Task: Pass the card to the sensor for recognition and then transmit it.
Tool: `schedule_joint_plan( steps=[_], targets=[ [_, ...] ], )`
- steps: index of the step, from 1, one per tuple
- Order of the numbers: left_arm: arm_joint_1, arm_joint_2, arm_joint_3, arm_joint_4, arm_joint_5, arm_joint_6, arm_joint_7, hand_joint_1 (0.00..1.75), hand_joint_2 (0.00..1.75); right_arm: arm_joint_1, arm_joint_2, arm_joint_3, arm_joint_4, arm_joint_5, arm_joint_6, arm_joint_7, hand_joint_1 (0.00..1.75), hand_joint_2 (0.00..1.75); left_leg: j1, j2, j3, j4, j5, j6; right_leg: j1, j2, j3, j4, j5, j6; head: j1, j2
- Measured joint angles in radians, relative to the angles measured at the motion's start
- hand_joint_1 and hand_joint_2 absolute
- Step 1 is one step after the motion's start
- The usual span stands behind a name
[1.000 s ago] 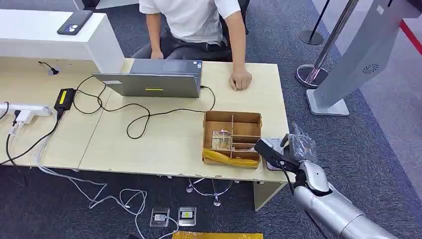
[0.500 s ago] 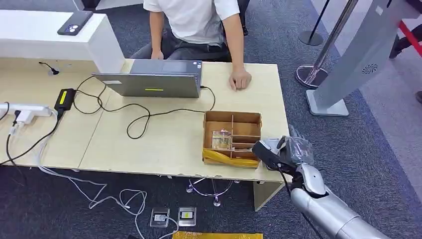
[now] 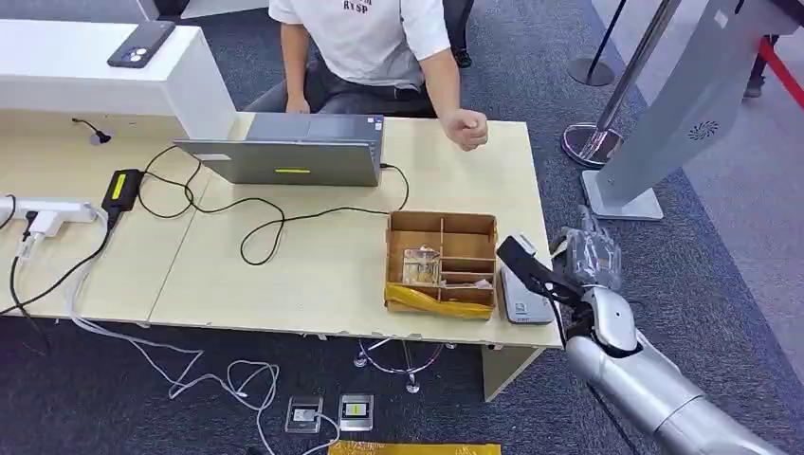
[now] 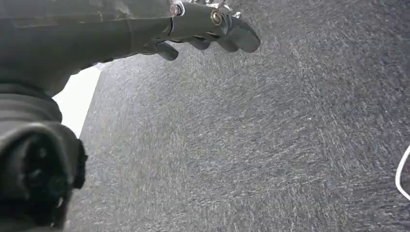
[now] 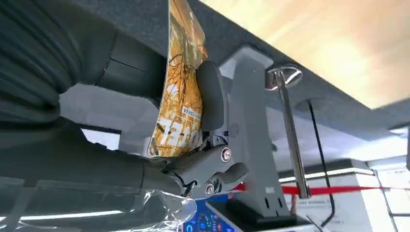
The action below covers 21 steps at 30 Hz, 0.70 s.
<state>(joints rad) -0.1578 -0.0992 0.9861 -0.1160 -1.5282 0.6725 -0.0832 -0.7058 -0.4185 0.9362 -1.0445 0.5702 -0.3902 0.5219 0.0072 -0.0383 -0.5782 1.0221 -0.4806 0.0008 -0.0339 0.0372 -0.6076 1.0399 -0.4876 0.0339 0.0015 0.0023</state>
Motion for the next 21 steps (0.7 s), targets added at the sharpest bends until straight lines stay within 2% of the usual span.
schedule_joint_plan(
  steps=[3,8,14,21],
  targets=[
    [0.000,0.000,0.000,0.000,-0.002,0.000,0.000,0.00,0.00,-0.039,-0.004,-0.013,-0.032,0.046,-0.004,-0.007,1.75,1.75,0.000,0.001,-0.001,0.000,0.000,0.000,0.000,0.001,-0.001,0.000,0.000,0.000,-0.001,0.000],
    [-0.003,-0.001,-0.001,0.000,-0.005,0.000,0.000,0.00,0.00,-0.198,0.004,-0.031,-0.087,0.089,0.062,-0.017,1.75,1.75,0.001,0.001,-0.001,0.000,0.000,0.000,0.001,0.002,-0.001,0.001,0.001,-0.001,0.000,0.000],
    [-0.009,-0.004,-0.003,-0.008,-0.011,0.000,0.000,0.00,0.00,-0.299,0.068,-0.015,-0.090,0.108,0.099,-0.043,1.75,1.75,0.001,0.001,-0.001,0.000,0.000,-0.001,0.001,0.002,-0.001,0.001,0.001,-0.001,0.000,0.000],
    [-0.016,-0.008,-0.005,-0.015,-0.018,0.000,0.000,0.00,0.00,-0.343,0.190,0.029,-0.008,0.126,0.139,-0.096,1.75,1.75,0.002,0.001,-0.002,0.000,0.000,-0.001,0.002,0.002,-0.001,0.001,0.001,-0.001,0.000,0.000]
  ],
)
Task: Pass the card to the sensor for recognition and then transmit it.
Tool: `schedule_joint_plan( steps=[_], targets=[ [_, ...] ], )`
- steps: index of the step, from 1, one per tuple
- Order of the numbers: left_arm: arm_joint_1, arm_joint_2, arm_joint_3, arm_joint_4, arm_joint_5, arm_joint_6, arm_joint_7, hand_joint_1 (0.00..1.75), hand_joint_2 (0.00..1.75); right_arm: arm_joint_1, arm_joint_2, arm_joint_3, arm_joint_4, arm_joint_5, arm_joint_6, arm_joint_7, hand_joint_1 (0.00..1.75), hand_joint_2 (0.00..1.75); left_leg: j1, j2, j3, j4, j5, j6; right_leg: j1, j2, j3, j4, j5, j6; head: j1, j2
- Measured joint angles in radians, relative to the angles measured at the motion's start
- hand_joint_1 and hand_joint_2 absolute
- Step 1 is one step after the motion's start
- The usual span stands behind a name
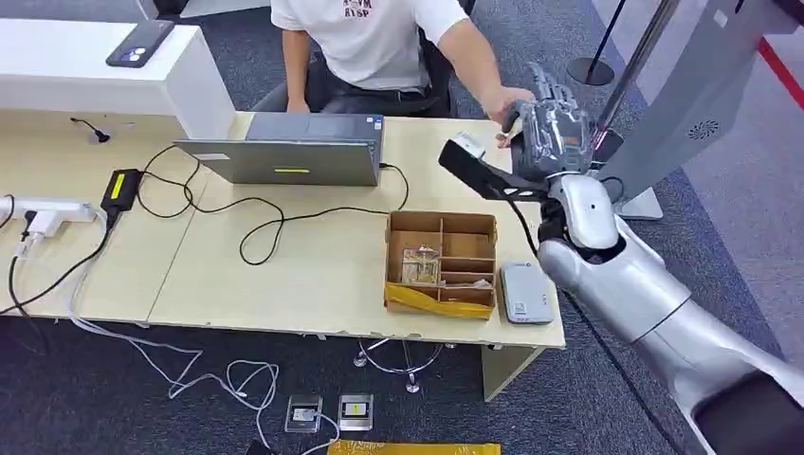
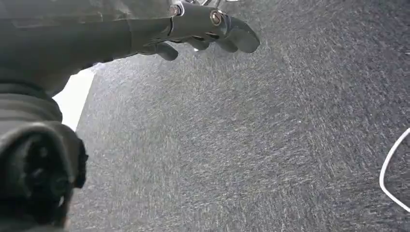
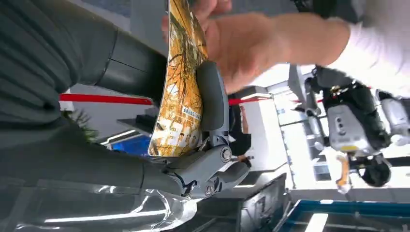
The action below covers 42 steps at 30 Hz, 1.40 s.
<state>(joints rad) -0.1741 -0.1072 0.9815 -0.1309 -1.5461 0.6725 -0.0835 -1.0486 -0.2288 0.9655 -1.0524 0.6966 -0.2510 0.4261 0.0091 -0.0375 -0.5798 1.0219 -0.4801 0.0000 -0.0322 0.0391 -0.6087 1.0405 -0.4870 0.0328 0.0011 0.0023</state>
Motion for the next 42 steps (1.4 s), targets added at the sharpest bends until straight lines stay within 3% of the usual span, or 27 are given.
schedule_joint_plan(
  steps=[11,14,15,21,22,23,30,34,36,42],
  targets=[
    [-0.015,0.000,-0.008,-0.001,-0.024,0.000,0.009,0.00,0.00,-0.059,0.144,0.068,0.200,0.039,0.033,-0.001,1.75,1.75,0.000,-0.001,0.000,0.000,0.000,0.000,0.000,-0.001,0.000,0.000,0.000,0.000,0.000,0.000],
    [-0.017,0.000,-0.018,-0.001,-0.024,0.000,0.012,0.00,0.00,-0.067,0.158,0.077,0.239,0.038,0.031,-0.001,1.73,1.75,0.000,-0.001,0.000,0.000,0.000,0.000,0.000,-0.001,0.000,0.000,0.000,0.000,0.001,0.000],
    [-0.017,0.000,-0.022,-0.001,-0.024,0.000,0.012,0.00,0.00,-0.070,0.162,0.082,0.251,0.038,0.030,-0.001,1.57,1.75,0.000,-0.001,0.000,0.000,0.000,0.000,0.000,-0.001,0.000,0.000,0.000,0.000,0.000,0.000],
    [-0.021,0.000,-0.032,-0.001,-0.024,-0.002,0.016,0.00,0.00,-0.073,0.165,0.091,0.304,0.030,0.009,0.003,1.57,1.75,0.001,0.000,0.000,0.000,0.000,0.000,0.001,-0.001,0.000,0.000,0.000,0.000,0.000,0.000],
    [-0.022,0.000,-0.033,-0.001,-0.024,-0.002,0.018,0.00,0.00,-0.073,0.165,0.093,0.309,0.030,0.008,0.003,0.10,1.75,0.001,0.000,0.000,0.000,0.000,0.000,0.001,-0.001,-0.001,0.000,0.000,0.000,0.000,0.000],
    [-0.023,0.000,-0.034,-0.001,-0.024,-0.002,0.019,0.00,0.00,-0.073,0.164,0.095,0.315,0.030,0.008,0.004,0.00,1.75,0.001,0.000,0.000,0.000,0.000,0.000,0.001,0.000,-0.001,0.000,0.000,0.000,0.000,0.000],
    [-0.029,-0.001,-0.056,-0.001,-0.024,-0.006,0.039,0.00,0.00,-0.068,0.157,0.098,0.340,0.023,-0.033,0.015,0.00,1.75,0.000,0.000,0.001,0.000,0.000,0.000,0.001,0.001,-0.001,0.000,0.000,0.000,0.000,0.000],
    [-0.031,-0.001,-0.074,-0.001,-0.023,-0.005,0.051,0.00,0.00,-0.059,0.136,0.089,0.342,-0.011,-0.095,0.009,0.00,1.75,0.000,0.000,0.001,0.000,0.000,0.000,0.000,0.000,-0.001,0.000,0.000,0.000,0.000,0.000],
    [-0.030,-0.001,-0.075,-0.001,-0.010,-0.002,0.051,0.00,0.00,-0.048,0.122,0.069,0.327,-0.080,-0.160,-0.027,0.00,1.75,0.000,0.000,0.001,0.001,0.000,0.000,0.000,0.000,-0.001,0.000,0.000,0.000,0.000,0.000],
    [-0.013,0.000,-0.075,-0.001,0.040,0.000,0.029,0.00,0.00,0.032,0.060,-0.021,0.108,-0.186,-0.281,-0.079,0.00,1.75,0.001,0.001,0.002,0.001,-0.001,-0.001,0.001,0.001,-0.001,0.000,0.000,0.000,0.000,0.000]
  ],
)
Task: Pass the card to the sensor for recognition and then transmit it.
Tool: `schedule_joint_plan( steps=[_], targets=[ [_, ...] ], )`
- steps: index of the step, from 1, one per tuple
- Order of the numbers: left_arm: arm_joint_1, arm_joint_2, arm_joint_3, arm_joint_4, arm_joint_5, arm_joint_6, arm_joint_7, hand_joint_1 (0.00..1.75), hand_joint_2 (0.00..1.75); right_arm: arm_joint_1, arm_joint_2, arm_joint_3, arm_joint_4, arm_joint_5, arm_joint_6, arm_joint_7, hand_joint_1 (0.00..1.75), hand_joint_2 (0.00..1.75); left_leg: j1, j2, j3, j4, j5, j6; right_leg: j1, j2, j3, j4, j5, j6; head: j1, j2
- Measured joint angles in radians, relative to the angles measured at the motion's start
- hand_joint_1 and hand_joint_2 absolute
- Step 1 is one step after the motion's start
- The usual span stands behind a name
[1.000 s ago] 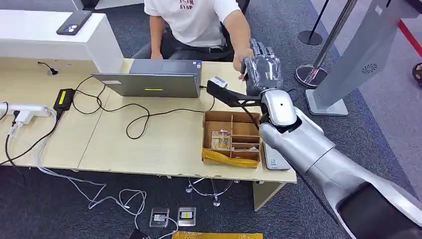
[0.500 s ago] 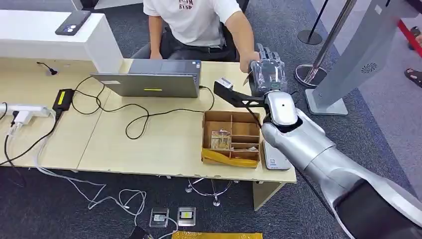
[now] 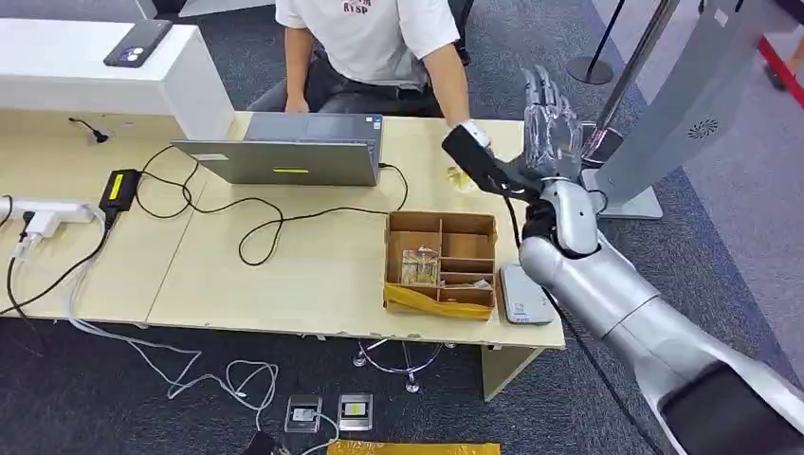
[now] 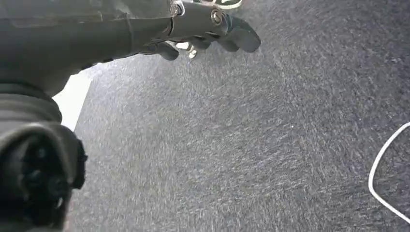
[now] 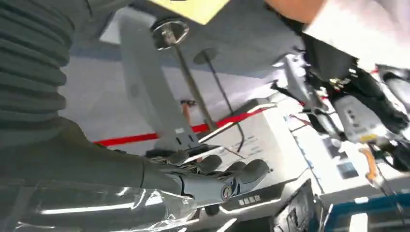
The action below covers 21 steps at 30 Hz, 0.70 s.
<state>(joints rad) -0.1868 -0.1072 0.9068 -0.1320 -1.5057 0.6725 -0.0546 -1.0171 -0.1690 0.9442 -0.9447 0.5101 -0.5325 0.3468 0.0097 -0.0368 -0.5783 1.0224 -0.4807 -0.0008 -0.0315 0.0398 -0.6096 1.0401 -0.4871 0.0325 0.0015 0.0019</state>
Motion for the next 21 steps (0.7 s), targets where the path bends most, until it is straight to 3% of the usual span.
schedule_joint_plan(
  steps=[5,10,21],
  targets=[
    [0.019,0.001,0.000,0.000,0.029,0.000,-0.010,0.00,0.00,0.109,-0.055,-0.072,-0.249,-0.037,-0.026,-0.032,0.00,1.75,0.000,0.000,0.000,0.000,0.000,0.000,0.000,0.000,0.000,0.000,-0.001,-0.001,0.000,0.000],
    [0.025,0.003,0.001,0.000,0.030,0.000,-0.010,0.00,0.00,0.188,-0.102,-0.118,-0.417,-0.035,-0.023,-0.039,0.00,1.75,0.000,0.000,0.000,0.000,0.000,0.000,0.000,0.000,0.001,0.000,-0.001,-0.001,0.000,0.000],
    [0.028,0.004,0.001,-0.015,0.059,0.000,-0.011,0.00,0.00,0.339,-0.156,-0.145,-0.569,-0.074,0.052,-0.090,0.00,1.75,0.000,0.001,0.001,0.000,-0.001,-0.001,0.000,0.000,0.001,0.000,-0.001,-0.001,0.000,0.000]
  ],
)
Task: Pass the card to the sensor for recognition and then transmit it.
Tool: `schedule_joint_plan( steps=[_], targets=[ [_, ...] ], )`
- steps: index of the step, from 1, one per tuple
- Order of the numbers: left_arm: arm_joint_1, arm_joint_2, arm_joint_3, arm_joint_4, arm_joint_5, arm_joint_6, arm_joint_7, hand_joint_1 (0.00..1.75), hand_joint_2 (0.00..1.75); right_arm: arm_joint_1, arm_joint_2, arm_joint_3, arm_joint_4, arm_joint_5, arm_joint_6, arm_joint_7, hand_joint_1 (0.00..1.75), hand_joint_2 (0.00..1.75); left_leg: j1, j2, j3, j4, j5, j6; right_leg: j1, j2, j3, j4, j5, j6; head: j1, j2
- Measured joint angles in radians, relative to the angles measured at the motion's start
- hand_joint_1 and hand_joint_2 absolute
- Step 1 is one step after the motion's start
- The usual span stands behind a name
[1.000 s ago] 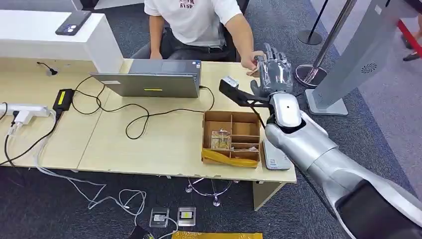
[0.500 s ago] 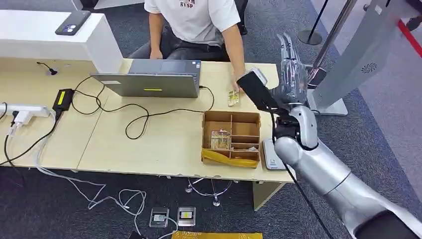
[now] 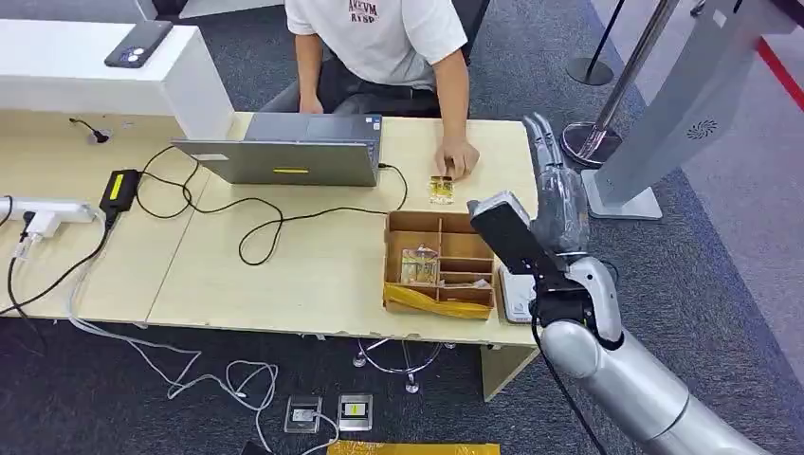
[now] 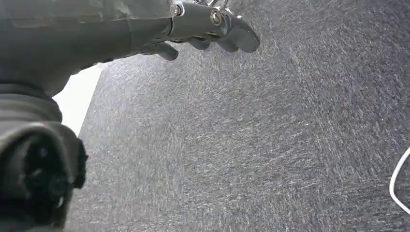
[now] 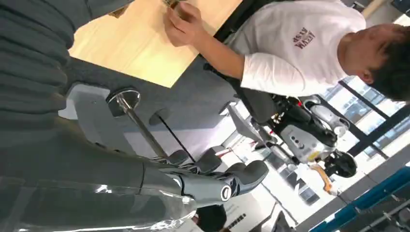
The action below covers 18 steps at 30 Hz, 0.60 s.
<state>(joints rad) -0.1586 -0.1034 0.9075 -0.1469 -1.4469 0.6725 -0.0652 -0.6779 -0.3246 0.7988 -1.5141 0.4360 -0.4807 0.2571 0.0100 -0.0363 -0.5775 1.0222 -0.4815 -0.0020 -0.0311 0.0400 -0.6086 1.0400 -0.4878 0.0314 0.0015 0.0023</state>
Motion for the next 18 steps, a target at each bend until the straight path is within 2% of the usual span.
schedule_joint_plan(
  steps=[2,6,7,13,18],
  targets=[
    [0.001,0.000,0.000,-0.001,0.002,0.000,0.000,0.00,0.00,0.004,-0.005,0.000,-0.010,0.000,0.008,0.000,0.00,1.75,0.000,0.000,0.000,0.000,0.000,0.000,0.000,0.000,0.000,0.000,0.000,0.000,0.000,0.000],
    [0.001,0.000,0.000,-0.003,0.016,0.000,-0.003,0.00,0.00,0.025,-0.014,0.003,-0.016,0.025,0.166,0.018,0.00,1.75,0.000,0.000,0.000,0.000,0.000,0.000,0.000,0.000,0.000,0.000,0.000,0.000,0.000,0.000],
    [0.001,0.000,0.000,-0.003,0.017,0.000,-0.003,0.00,0.00,0.037,-0.014,0.005,-0.014,0.044,0.185,0.026,0.00,1.75,0.000,-0.001,0.000,0.000,0.000,0.000,0.000,0.000,0.000,0.000,0.000,0.000,0.000,0.000],
    [0.001,0.000,0.000,-0.003,0.019,0.000,-0.003,0.00,0.00,0.060,-0.016,0.020,0.005,0.108,0.223,0.050,0.00,1.75,0.000,0.000,0.000,0.000,0.000,0.000,0.000,0.000,0.000,0.000,0.000,0.000,0.000,0.000],
    [0.001,0.000,-0.001,-0.003,0.019,0.000,-0.003,0.00,0.00,0.064,-0.016,0.036,0.031,0.195,0.302,0.081,0.00,1.75,0.000,0.000,-0.001,0.000,0.000,0.000,0.000,0.000,0.000,0.000,0.000,0.000,0.000,0.000]
  ],
)
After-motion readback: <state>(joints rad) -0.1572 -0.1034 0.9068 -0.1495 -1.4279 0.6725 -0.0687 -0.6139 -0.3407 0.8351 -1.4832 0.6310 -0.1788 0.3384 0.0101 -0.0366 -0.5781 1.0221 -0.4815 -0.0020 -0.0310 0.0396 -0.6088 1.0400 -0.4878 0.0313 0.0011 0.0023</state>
